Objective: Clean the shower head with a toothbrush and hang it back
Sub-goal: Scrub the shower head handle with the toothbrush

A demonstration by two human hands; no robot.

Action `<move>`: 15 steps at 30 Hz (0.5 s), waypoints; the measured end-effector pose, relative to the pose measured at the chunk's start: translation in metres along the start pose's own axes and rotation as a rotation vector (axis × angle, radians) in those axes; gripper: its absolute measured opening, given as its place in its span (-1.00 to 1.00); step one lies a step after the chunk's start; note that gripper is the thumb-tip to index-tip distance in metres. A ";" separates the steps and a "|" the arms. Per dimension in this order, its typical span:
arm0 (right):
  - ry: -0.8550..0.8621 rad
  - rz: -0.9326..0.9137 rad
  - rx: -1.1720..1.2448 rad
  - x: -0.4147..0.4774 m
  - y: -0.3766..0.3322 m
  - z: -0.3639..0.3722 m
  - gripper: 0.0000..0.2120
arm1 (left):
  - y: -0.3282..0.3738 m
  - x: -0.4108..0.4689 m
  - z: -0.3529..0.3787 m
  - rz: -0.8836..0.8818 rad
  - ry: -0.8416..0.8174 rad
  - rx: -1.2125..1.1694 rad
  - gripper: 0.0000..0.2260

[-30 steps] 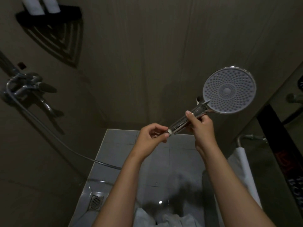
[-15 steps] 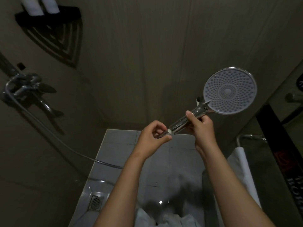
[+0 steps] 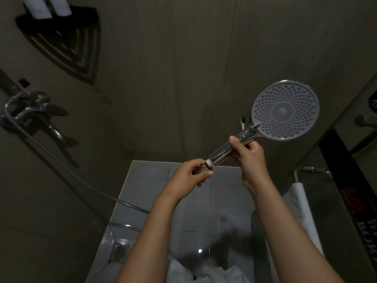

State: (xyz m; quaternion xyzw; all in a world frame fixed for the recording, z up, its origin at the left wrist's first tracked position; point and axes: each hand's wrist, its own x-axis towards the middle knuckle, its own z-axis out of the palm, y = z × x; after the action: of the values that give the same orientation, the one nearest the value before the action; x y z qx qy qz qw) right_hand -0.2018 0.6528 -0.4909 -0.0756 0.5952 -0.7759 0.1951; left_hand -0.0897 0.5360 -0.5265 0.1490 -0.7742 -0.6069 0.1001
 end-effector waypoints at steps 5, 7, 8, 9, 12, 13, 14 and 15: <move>-0.006 -0.026 -0.069 0.000 0.002 0.000 -0.93 | -0.002 0.001 0.001 -0.009 0.005 0.028 -0.88; -0.011 -0.032 -0.102 0.001 0.003 0.001 -0.92 | -0.001 0.001 0.002 -0.002 0.011 0.046 -0.90; -0.009 -0.034 -0.111 0.001 0.003 0.002 -0.91 | 0.000 0.001 0.002 -0.001 0.012 0.052 -0.92; -0.005 -0.038 -0.117 0.001 0.004 0.003 -0.90 | 0.001 0.001 0.002 0.001 0.012 0.065 -0.93; 0.020 -0.054 -0.137 0.003 0.005 0.004 -0.89 | 0.003 0.001 0.001 -0.044 -0.018 0.100 -0.91; 0.025 -0.054 -0.140 0.003 0.006 0.003 -0.89 | 0.003 0.001 0.000 -0.075 -0.039 0.064 -0.89; 0.027 -0.052 -0.139 0.004 0.006 0.003 -0.89 | 0.003 0.001 -0.001 -0.095 -0.059 0.037 -0.88; 0.029 -0.050 -0.140 0.005 0.007 0.003 -0.89 | 0.004 0.001 -0.003 -0.099 -0.066 0.031 -0.87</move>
State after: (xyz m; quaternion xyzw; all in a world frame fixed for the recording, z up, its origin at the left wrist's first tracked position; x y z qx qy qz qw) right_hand -0.2037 0.6468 -0.4970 -0.0925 0.6487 -0.7380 0.1612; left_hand -0.0898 0.5342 -0.5223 0.1688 -0.7780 -0.6038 0.0420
